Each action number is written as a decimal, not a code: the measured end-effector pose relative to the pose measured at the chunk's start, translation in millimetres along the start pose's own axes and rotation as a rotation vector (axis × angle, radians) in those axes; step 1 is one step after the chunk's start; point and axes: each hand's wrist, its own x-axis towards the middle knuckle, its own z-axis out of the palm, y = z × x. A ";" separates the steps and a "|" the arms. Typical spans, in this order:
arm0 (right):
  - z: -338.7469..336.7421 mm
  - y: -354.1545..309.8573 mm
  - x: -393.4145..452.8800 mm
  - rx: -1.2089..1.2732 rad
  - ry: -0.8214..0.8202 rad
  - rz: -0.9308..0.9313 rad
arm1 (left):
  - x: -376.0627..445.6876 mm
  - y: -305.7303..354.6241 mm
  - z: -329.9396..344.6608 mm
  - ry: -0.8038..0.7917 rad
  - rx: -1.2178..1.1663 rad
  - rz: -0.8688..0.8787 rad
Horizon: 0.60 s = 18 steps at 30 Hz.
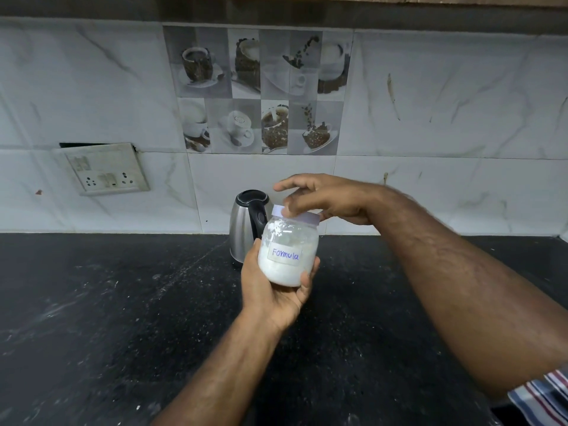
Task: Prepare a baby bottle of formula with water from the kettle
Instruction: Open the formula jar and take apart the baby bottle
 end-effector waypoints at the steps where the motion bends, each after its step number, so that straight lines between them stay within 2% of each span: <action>1: 2.9 -0.4 -0.2 -0.061 0.028 0.025 | 0.2 0.3 -0.5 0.000 0.002 0.000; 4: 9.6 3.2 5.2 -0.164 0.083 0.037 | 1.2 1.0 -1.0 0.008 0.013 0.005; 7: 7.2 4.2 5.6 0.039 0.047 -0.013 | 1.9 -0.3 -2.0 0.009 0.015 0.002; 9: 6.9 3.4 4.4 0.057 0.057 -0.009 | 2.2 -0.5 -3.6 0.009 0.011 0.004; 13: 14.5 3.6 5.8 -0.144 0.125 0.045 | 2.8 0.1 -5.3 0.005 0.015 0.006; 18: 7.4 6.0 3.6 0.083 0.027 -0.008 | 3.5 -1.1 -6.3 0.005 0.014 -0.004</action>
